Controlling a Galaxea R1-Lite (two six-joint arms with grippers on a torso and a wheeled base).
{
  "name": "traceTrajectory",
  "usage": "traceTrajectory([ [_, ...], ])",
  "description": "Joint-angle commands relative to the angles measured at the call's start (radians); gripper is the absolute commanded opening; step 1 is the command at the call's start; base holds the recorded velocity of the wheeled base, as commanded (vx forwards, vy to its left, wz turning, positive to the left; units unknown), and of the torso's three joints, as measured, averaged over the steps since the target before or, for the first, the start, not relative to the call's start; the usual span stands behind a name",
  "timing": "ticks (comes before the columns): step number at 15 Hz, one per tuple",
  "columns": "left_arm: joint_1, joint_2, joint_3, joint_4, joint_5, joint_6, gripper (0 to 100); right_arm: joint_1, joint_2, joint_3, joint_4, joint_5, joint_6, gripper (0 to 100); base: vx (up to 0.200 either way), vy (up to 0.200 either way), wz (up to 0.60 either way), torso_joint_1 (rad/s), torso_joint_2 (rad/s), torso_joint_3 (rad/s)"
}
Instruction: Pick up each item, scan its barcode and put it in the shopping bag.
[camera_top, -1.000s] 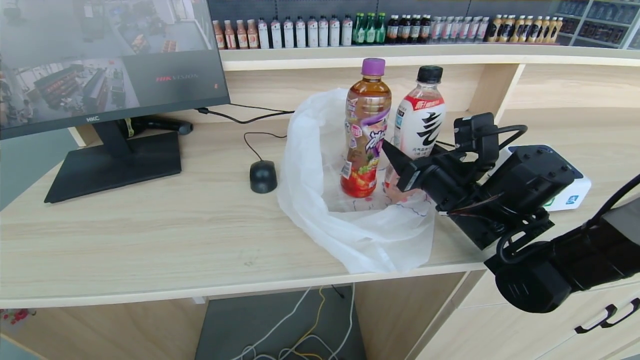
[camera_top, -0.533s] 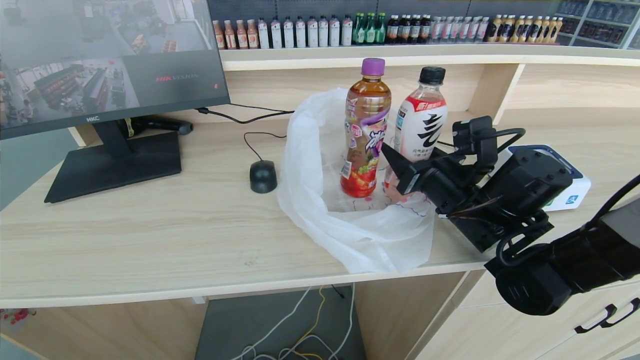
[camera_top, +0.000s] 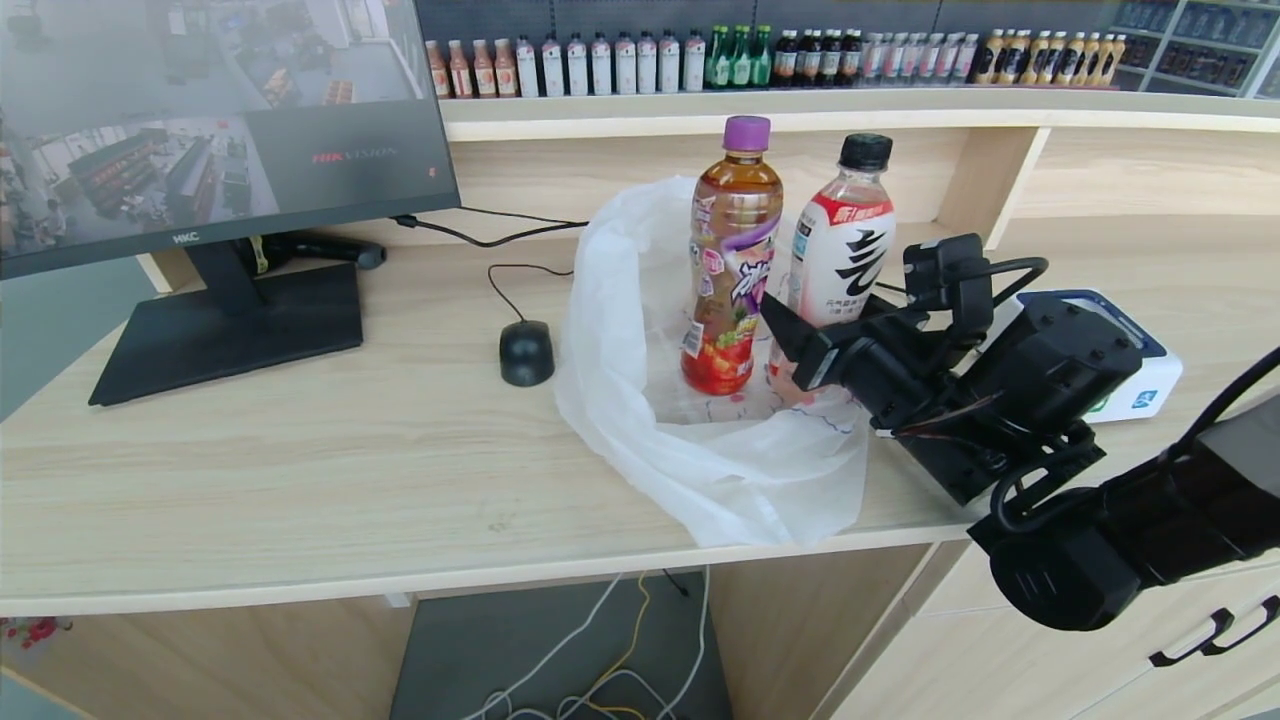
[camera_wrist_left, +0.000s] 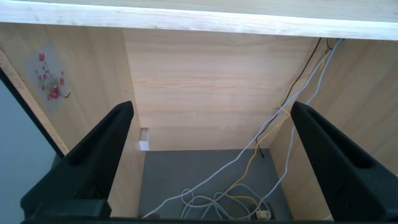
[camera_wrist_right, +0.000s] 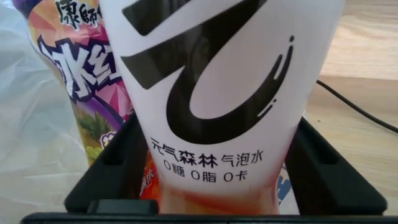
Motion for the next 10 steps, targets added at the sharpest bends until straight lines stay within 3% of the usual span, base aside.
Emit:
traceTrajectory([
  [1, 0.000, 0.000, 0.000, 0.000, 0.000, 0.001, 100, 0.001, -0.001, 0.001, -0.002, 0.001, 0.001, 100, 0.000, 0.000, 0.00, 0.000, 0.00, 0.000],
  [10, 0.000, 0.000, 0.000, 0.000, 0.000, 0.001, 100, -0.001, -0.016, 0.011, -0.002, -0.001, 0.002, 100, 0.000, 0.000, 0.00, 0.000, 0.00, 0.000],
])
